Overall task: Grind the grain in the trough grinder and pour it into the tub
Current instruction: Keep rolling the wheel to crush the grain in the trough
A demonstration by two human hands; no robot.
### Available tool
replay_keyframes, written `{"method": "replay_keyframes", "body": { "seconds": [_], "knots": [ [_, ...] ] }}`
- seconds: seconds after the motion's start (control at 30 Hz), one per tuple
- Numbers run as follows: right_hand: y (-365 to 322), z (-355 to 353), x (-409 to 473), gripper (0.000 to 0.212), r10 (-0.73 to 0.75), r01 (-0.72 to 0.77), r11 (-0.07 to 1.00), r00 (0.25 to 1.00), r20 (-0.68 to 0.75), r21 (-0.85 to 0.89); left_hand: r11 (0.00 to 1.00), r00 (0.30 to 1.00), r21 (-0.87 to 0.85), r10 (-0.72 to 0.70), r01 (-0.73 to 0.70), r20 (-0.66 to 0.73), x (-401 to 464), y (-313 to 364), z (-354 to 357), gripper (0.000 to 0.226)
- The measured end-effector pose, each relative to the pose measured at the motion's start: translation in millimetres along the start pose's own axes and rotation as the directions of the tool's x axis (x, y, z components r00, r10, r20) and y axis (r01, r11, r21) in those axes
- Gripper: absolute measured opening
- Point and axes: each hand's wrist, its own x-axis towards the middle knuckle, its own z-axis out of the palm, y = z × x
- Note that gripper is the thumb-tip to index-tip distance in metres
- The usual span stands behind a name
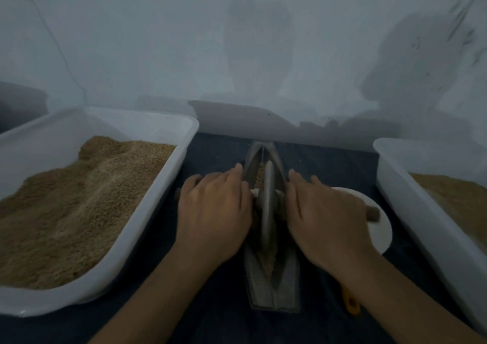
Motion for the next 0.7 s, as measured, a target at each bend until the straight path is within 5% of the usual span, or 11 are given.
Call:
{"method": "replay_keyframes", "body": {
  "seconds": [0.1,0.23,0.4,0.53,0.7],
  "knots": [
    [6,-5,-9,0.062,0.019,-0.017,0.999,0.999,0.050,-0.032,0.998,0.998,0.003,0.057,-0.056,-0.022,2,2,-3,0.047],
    [8,16,44,0.050,0.032,-0.028,0.999,0.996,0.085,-0.044,0.970,0.983,0.244,-0.044,-0.001,0.179,50,3,11,0.060],
    [20,36,133,0.044,0.174,-0.179,0.984,0.970,0.170,0.015,0.959,0.917,0.255,-0.208,0.123,0.339,123,-1,36,0.029],
    [22,37,117,0.046,0.191,-0.203,0.978,0.958,0.212,0.038,0.950,0.956,0.308,-0.140,0.056,0.258,105,7,31,0.032],
    [14,21,32,0.063,0.024,-0.030,0.997,0.997,0.077,0.076,0.952,0.985,0.295,0.039,-0.087,0.165,26,0,5,0.045]
  ]
}}
